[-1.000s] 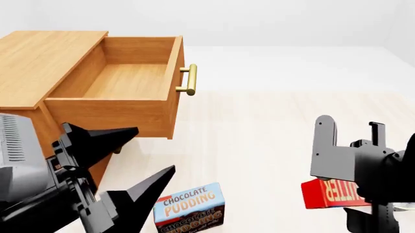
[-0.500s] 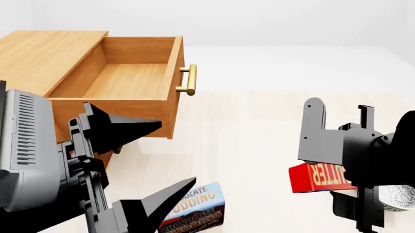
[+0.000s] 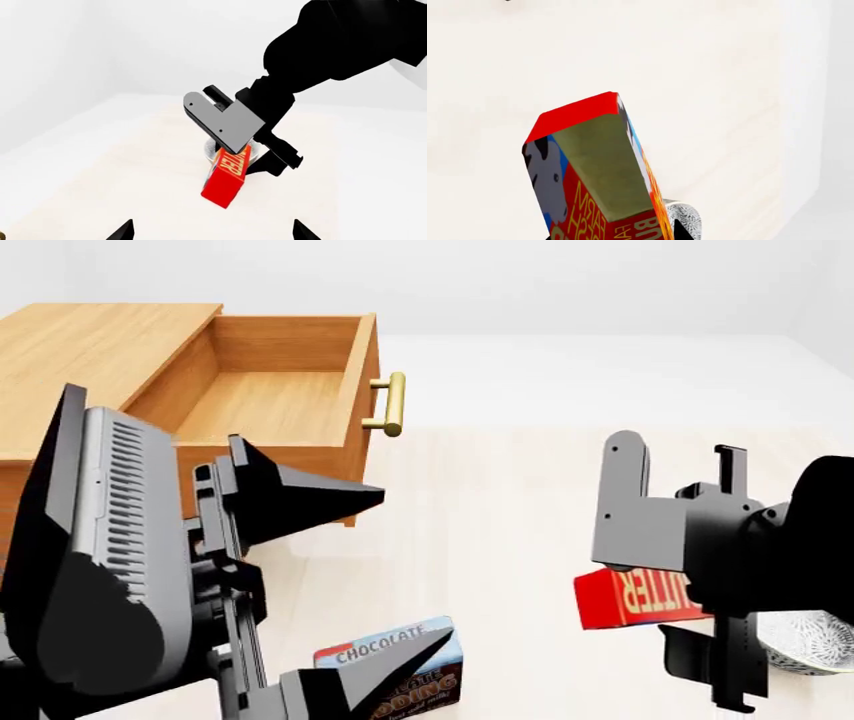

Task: Put the butter at the back in the top drawer of the cabinet and close it.

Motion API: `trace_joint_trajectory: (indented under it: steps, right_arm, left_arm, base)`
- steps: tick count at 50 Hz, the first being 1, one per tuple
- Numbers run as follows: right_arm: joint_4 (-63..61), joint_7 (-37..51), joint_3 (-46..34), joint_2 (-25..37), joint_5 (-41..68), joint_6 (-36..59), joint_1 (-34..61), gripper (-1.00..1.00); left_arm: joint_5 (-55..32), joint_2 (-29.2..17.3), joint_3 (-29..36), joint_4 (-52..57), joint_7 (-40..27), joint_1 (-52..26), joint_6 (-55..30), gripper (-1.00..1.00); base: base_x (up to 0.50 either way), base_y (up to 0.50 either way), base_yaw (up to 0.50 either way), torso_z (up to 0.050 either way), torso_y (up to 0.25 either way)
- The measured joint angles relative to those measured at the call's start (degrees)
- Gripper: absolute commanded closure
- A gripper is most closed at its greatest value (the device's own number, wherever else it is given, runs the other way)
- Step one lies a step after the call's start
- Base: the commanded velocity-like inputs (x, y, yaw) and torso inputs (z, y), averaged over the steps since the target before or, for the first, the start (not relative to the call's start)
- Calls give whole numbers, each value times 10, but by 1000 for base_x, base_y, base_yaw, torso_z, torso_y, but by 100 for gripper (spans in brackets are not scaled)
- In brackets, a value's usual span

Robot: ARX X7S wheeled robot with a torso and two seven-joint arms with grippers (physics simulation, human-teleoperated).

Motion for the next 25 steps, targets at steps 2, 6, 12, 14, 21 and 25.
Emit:
trace_joint_trajectory:
  steps: [2, 6, 12, 14, 21, 25]
  right_arm:
    - [2, 4, 5, -2, 6, 1, -1, 100]
    - [6, 13, 18, -7, 18, 2, -2, 100]
    - [13, 27, 35, -14, 36, 2, -4, 100]
    - [15, 31, 40, -16, 41, 2, -4, 100]
    - [21, 45, 54, -25, 60, 2, -3, 100]
    - [23, 53, 60, -30, 69, 2, -2, 100]
  left_arm:
    - [4, 4, 4, -1, 3, -3, -2, -100]
    - [13, 13, 10, -3, 11, -8, -6, -100]
    - [31, 27, 19, -5, 24, -12, -12, -100]
    - [38, 31, 22, -6, 29, -12, -14, -100]
    - [57, 49, 35, -10, 39, -19, -20, -100]
    - [63, 57, 43, -10, 40, -23, -22, -100]
  base:
    - [0, 0, 0, 0, 0]
    - [0, 0, 0, 0, 3]
    - [0, 0, 0, 0, 0]
    - [0, 0, 0, 0, 0]
    - [0, 0, 0, 1, 1]
    - [0, 0, 0, 0, 0]
